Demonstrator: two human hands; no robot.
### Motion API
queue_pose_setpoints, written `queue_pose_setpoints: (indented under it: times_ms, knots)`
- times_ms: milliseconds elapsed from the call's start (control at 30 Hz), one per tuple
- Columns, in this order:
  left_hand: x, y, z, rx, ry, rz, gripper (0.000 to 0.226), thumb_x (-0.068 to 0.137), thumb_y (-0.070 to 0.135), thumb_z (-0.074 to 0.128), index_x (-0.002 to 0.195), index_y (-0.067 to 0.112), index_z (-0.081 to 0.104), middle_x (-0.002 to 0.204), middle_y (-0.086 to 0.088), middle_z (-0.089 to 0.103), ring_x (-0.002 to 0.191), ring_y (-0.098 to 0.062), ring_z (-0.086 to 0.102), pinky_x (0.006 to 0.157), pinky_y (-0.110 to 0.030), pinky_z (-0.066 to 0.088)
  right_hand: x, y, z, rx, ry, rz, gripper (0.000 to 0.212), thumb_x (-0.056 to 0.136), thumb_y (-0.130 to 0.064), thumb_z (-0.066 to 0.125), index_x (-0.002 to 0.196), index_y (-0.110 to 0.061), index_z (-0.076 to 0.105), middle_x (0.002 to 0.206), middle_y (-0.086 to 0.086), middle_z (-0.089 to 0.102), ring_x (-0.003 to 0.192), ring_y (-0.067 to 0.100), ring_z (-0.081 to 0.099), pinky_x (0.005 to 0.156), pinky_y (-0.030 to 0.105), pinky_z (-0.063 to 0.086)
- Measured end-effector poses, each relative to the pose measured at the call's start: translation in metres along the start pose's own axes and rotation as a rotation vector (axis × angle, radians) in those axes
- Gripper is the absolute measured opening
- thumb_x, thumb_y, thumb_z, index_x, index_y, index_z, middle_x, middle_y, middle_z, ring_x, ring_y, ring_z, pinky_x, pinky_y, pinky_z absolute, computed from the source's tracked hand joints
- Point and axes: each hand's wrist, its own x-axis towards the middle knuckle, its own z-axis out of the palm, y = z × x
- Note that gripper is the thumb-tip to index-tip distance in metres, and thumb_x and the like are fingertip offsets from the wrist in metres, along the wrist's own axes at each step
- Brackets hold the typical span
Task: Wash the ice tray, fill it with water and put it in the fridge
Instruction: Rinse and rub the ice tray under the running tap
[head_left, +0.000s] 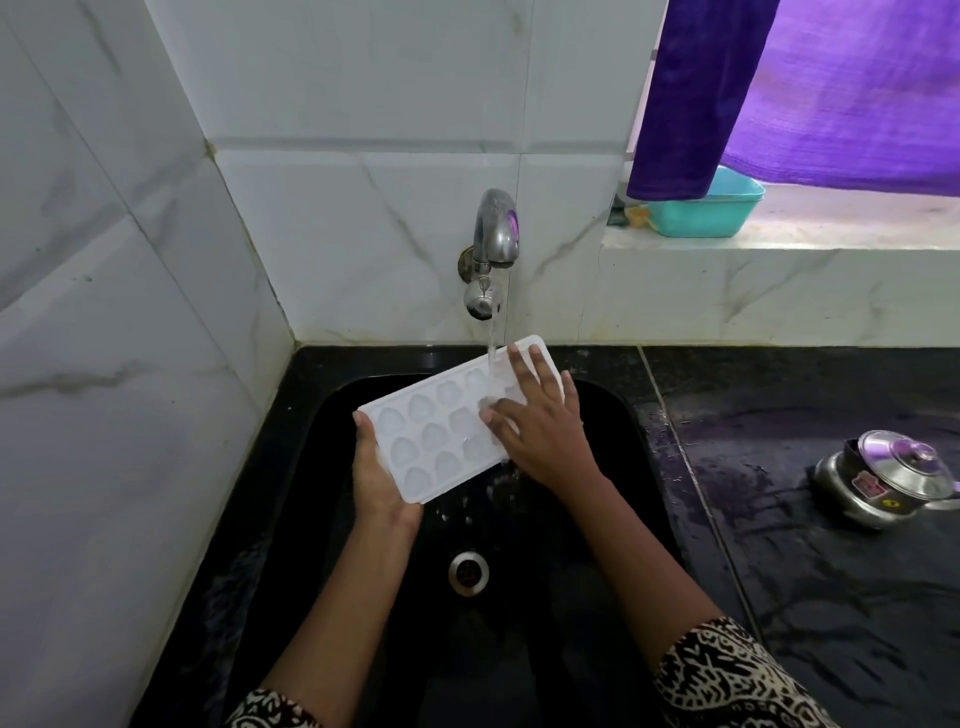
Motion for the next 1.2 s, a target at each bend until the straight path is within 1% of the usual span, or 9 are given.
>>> queue_pose_setpoints:
  times_ms: [133,233,367,600,733,867,967,1100,1200]
  knots:
    - [0.0,0.001,0.006,-0.025,0.053,0.022,0.077,0.09,0.071,0.034,0.136,0.013,0.053,0.129,-0.018,0.062,0.119,-0.04,0.058,0.102,-0.057,0.043,-0.002,-0.015,0.006,-0.003,-0.051,-0.049,0.05,0.094,-0.058,0.034,0.13,-0.027,0.052,0.159,-0.006,-0.008,0.141,0.01,-0.021,0.116,0.049,-0.005]
    - [0.003,0.009,0.001,0.002,0.069,0.049,0.073,0.091,0.069,0.035,0.135,0.014,0.054,0.129,-0.016,0.063,0.119,-0.039,0.058,0.102,-0.056,0.043,-0.002,-0.006,0.002,0.233,-0.105,0.033,0.042,0.095,-0.053,0.039,0.128,-0.033,0.056,0.156,-0.01,-0.013,0.143,0.011,-0.019,0.115,0.046,-0.004]
    - [0.001,0.011,-0.006,0.048,0.055,0.074,0.072,0.093,0.068,0.033,0.138,0.015,0.052,0.132,-0.013,0.061,0.121,-0.036,0.057,0.103,-0.056,0.042,-0.004,0.003,-0.009,0.531,0.137,0.277,0.026,0.096,-0.036,0.052,0.112,-0.024,0.068,0.158,0.0,0.02,0.147,0.016,0.006,0.116,0.047,0.007]
    - [-0.01,0.011,-0.022,0.025,0.06,0.075,0.07,0.092,0.069,0.034,0.137,0.018,0.052,0.13,-0.012,0.063,0.12,-0.036,0.059,0.1,-0.055,0.045,-0.013,0.007,-0.002,0.159,0.066,0.08,0.031,0.091,-0.035,0.056,0.119,-0.025,0.062,0.159,-0.001,0.01,0.143,0.01,-0.01,0.115,0.046,-0.004]
    - [-0.015,0.009,-0.026,-0.012,0.084,0.068,0.07,0.09,0.07,0.036,0.135,0.019,0.054,0.129,-0.012,0.064,0.118,-0.035,0.061,0.096,-0.054,0.047,-0.009,-0.004,0.005,0.102,0.083,0.051,0.033,0.09,-0.038,0.054,0.12,-0.025,0.061,0.16,-0.002,0.006,0.141,0.008,-0.015,0.113,0.044,-0.009]
    - [-0.018,0.011,-0.029,-0.02,0.097,0.069,0.069,0.089,0.07,0.039,0.133,0.019,0.056,0.127,-0.011,0.065,0.117,-0.034,0.061,0.092,-0.051,0.049,-0.005,-0.009,0.012,0.078,-0.089,0.033,0.036,0.091,-0.047,0.049,0.121,-0.028,0.056,0.161,-0.004,-0.005,0.145,0.014,-0.016,0.113,0.049,-0.008]
    - [-0.02,0.009,-0.029,-0.002,0.097,0.068,0.067,0.089,0.07,0.04,0.13,0.021,0.058,0.125,-0.011,0.066,0.113,-0.033,0.064,0.085,-0.048,0.053,0.0,-0.006,0.009,0.024,-0.022,0.053,0.028,0.093,-0.047,0.046,0.109,-0.029,0.061,0.161,-0.002,-0.002,0.146,0.017,-0.013,0.114,0.052,-0.005]
    - [-0.024,0.011,-0.028,0.003,0.115,0.095,0.063,0.089,0.069,0.041,0.123,0.021,0.062,0.12,-0.009,0.069,0.108,-0.031,0.067,0.077,-0.044,0.057,0.004,-0.012,0.006,-0.012,-0.077,-0.019,0.038,0.093,-0.049,0.046,0.121,-0.028,0.057,0.158,-0.006,-0.014,0.144,0.014,-0.019,0.114,0.053,-0.003]
    - [-0.025,0.016,-0.029,0.001,0.122,0.111,0.062,0.091,0.068,0.039,0.125,0.021,0.061,0.122,-0.01,0.068,0.108,-0.031,0.067,0.081,-0.046,0.055,0.006,-0.009,0.002,-0.043,-0.085,-0.006,0.036,0.09,-0.054,0.049,0.118,-0.033,0.059,0.16,-0.003,-0.01,0.146,0.018,-0.017,0.113,0.054,-0.006]
